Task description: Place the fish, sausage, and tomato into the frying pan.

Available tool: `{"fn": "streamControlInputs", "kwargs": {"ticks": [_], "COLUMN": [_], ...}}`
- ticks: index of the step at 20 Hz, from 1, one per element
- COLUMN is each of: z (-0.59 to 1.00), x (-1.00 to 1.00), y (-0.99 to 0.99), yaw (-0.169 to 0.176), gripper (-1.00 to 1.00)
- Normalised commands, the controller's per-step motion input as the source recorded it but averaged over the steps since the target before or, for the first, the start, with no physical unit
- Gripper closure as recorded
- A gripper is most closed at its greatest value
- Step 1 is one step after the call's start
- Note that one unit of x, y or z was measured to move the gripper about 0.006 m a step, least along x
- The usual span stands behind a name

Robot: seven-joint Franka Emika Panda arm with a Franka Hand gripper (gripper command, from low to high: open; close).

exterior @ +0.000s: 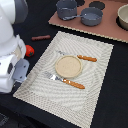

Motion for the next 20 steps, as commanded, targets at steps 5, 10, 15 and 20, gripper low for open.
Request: {"fn": "streamControlInputs", "kwargs": {"ticks": [5,10,15,20], "z": [1.0,0.91,0.59,0.3], "x": [0.94,0.63,0.43,0.37], "y": [0.76,0.88,0.97,1.0], "yaw": [0.0,0.0,0.0,0.0], "gripper": [1.0,1.0,1.0,1.0]}}
